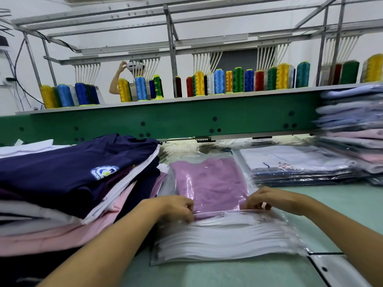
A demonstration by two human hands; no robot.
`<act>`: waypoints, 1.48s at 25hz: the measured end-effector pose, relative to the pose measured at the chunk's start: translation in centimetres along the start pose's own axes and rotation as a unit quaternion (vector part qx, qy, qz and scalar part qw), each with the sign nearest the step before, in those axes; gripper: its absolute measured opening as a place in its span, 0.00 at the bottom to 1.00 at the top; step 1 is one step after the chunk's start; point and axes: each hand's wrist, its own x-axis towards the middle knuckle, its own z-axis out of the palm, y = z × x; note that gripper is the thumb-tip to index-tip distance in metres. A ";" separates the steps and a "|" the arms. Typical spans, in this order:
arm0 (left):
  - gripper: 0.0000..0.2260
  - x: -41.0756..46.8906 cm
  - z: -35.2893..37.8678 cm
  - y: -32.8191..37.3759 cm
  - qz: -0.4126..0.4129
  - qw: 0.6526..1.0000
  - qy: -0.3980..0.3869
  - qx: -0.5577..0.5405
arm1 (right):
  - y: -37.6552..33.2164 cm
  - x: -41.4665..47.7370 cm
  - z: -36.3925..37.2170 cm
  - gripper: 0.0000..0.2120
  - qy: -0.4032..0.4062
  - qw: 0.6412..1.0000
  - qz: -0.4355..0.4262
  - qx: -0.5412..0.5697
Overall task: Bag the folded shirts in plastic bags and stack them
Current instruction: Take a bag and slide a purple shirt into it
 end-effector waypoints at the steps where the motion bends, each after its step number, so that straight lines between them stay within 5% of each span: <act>1: 0.05 0.1 -0.4 0.3 -0.020 0.999 -0.027 -0.004 | 0.2 0.1 -0.1 0.14 0.018 1.000 0.011 0.008; 4: 0.05 1.0 -1.6 1.1 -0.054 0.998 -0.032 0.014 | 0.1 1.3 0.3 0.12 0.057 0.997 0.027 -0.036; 8: 0.11 3.4 -3.2 1.9 -0.059 0.963 0.163 0.208 | -1.3 4.4 0.1 0.14 0.166 0.977 0.033 -0.127; 13: 0.21 9.5 -3.9 3.5 -0.111 0.956 0.195 0.187 | -2.7 10.1 -0.8 0.06 0.294 0.932 0.048 -0.208; 17: 0.23 15.1 -4.6 3.3 -0.125 0.956 0.240 0.116 | -2.0 17.2 -1.2 0.23 0.243 0.931 0.048 -0.267; 25: 0.25 23.4 -4.6 -0.9 -0.118 0.956 0.256 0.076 | 1.6 26.9 -1.6 0.30 0.136 0.932 0.094 -0.323; 30: 0.32 24.1 -3.7 -2.7 -0.177 0.939 0.288 0.064 | 3.1 27.8 -2.0 0.49 0.141 0.929 0.167 -0.298; 34: 0.42 22.7 -3.9 -2.8 -0.243 0.932 0.266 0.033 | 3.4 26.9 -2.5 0.43 0.146 0.925 0.197 -0.291; 37: 0.40 20.7 -4.2 -3.2 -0.263 0.929 0.260 -0.010 | 2.4 25.8 -2.3 0.31 0.171 0.914 0.208 -0.305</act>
